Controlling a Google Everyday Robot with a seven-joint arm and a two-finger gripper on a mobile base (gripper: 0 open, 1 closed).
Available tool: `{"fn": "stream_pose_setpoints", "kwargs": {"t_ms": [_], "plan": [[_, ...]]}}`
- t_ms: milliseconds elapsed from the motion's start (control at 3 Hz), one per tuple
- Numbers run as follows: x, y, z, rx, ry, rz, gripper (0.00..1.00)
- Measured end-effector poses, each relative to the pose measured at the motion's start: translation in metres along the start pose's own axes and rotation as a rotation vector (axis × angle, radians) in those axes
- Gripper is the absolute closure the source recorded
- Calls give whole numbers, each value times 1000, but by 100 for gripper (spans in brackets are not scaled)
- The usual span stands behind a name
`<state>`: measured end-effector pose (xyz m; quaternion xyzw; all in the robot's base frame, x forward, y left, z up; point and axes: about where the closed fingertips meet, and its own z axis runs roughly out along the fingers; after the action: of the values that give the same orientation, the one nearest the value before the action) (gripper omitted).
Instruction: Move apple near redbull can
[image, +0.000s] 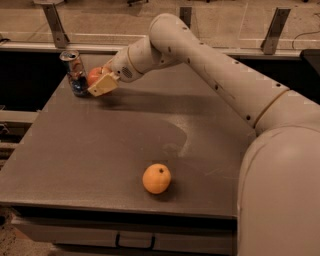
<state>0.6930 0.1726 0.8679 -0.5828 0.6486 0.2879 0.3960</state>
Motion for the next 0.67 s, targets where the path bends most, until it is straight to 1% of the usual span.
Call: {"fn": "stream_pose_setpoints", "kwargs": {"t_ms": [333, 667], "plan": [[7, -8, 4, 29, 2, 27, 36], [11, -10, 10, 37, -1, 48, 12]]}}
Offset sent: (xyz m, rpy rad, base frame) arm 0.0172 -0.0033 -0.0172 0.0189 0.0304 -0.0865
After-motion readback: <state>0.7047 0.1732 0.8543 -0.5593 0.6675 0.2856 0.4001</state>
